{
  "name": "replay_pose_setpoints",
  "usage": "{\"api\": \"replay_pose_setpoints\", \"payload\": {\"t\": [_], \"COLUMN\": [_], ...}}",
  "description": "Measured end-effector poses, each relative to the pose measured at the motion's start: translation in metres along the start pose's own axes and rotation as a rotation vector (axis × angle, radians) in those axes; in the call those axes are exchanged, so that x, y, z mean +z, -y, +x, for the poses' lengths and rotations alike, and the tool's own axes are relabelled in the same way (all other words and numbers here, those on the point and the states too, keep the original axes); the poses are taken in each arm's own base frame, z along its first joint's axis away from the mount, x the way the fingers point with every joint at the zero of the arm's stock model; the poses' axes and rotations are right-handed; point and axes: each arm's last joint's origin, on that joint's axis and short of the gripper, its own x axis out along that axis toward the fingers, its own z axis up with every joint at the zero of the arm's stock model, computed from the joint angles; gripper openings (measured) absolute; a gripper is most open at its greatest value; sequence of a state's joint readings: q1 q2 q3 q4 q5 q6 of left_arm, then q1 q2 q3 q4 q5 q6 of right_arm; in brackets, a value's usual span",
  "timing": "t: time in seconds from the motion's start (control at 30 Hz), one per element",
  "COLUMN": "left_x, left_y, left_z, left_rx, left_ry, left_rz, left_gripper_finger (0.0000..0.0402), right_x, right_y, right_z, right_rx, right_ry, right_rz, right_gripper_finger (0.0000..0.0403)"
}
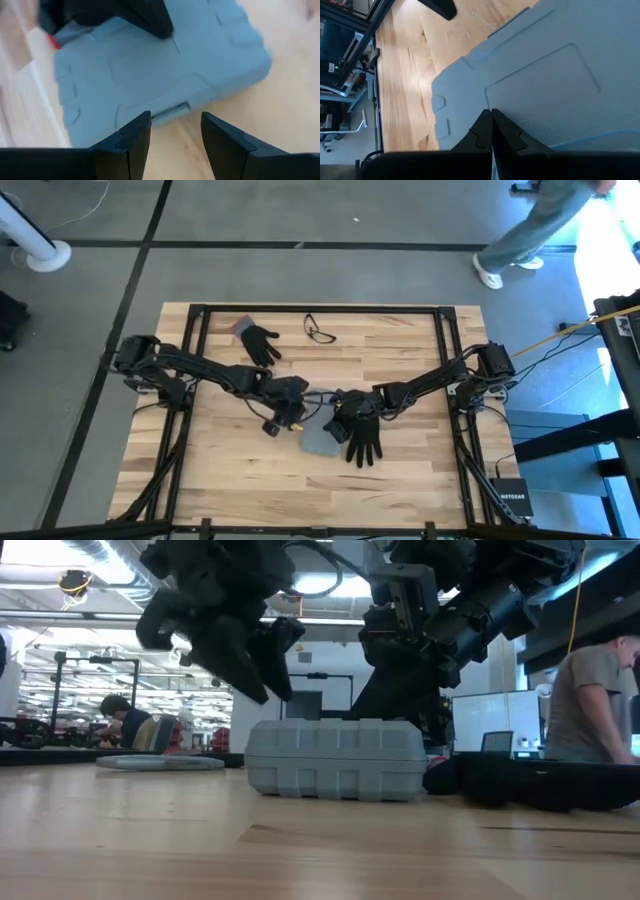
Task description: Prefit tool cases
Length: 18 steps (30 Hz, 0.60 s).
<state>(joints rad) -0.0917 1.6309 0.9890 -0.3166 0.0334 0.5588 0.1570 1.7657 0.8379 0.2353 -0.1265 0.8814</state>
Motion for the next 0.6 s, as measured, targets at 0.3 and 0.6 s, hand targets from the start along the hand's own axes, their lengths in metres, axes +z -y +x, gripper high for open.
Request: {"api": "replay_pose_setpoints", "payload": {"t": [0.3, 0.6], "left_x": [-0.006, -0.013], "left_y": [0.0, 0.0], "left_z": [0.025, 0.028], "left_rx": [0.036, 0.024], "left_ry": [-0.067, -0.133], "left_rz": [0.099, 0.154], "left_gripper_finger": [0.0166, 0.0166], "right_x": [0.0, 0.004], "right_y": [0.0, 0.003], "right_z": [0.0, -0.001], "right_rx": [0.01, 0.01], "right_ry": [-0.011, -0.002], "right_rz": [0.004, 0.02], "right_gripper_finger": [0.0, 0.0]}}
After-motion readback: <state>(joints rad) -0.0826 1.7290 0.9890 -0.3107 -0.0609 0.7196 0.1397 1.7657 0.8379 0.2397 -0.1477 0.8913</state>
